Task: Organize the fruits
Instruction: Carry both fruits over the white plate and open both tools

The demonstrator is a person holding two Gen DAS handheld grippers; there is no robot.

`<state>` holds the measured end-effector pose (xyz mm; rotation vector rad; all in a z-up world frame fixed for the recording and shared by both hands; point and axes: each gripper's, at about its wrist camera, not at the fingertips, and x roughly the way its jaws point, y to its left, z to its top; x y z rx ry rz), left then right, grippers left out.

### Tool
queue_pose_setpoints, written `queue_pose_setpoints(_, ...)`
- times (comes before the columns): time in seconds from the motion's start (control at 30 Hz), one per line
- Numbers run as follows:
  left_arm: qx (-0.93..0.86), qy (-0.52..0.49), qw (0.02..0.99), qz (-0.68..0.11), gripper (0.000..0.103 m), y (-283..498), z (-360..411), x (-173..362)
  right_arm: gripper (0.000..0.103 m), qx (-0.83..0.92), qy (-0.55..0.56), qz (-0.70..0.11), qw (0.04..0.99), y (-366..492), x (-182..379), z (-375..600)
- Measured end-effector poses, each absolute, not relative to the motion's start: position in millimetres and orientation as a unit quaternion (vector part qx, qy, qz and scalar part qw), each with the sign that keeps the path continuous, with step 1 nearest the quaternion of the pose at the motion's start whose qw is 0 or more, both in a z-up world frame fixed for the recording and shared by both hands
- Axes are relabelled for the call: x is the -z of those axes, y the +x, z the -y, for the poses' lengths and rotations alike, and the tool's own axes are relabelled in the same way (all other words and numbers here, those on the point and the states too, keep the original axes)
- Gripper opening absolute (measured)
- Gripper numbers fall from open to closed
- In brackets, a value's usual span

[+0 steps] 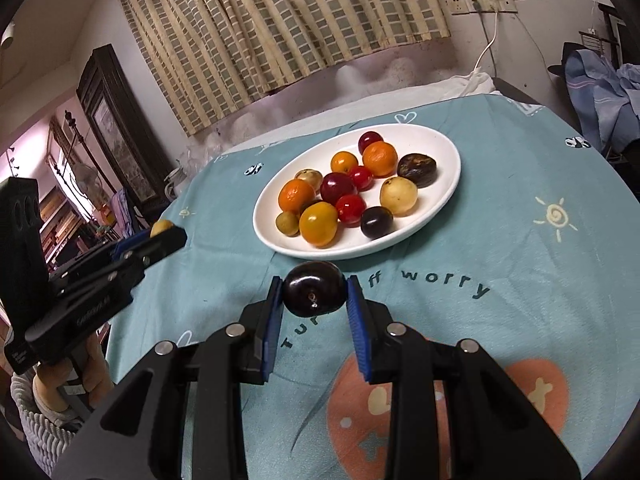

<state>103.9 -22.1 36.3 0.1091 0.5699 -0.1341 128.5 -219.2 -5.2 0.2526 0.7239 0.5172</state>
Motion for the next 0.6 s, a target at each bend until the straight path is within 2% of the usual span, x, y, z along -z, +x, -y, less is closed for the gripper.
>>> queue_pose_setpoints(0.33, 0.042, 0.051, 0.963, -0.260, 0.026, 118, 22, -46, 0.032, -0.251, 0.126, -0.338, 0.898, 126, 0, 220)
queue_pose_setpoints(0.6, 0.050, 0.055, 0.965, -0.252, 0.026, 136, 31, -54, 0.032, -0.231, 0.099, -0.320, 0.914, 145, -26, 226)
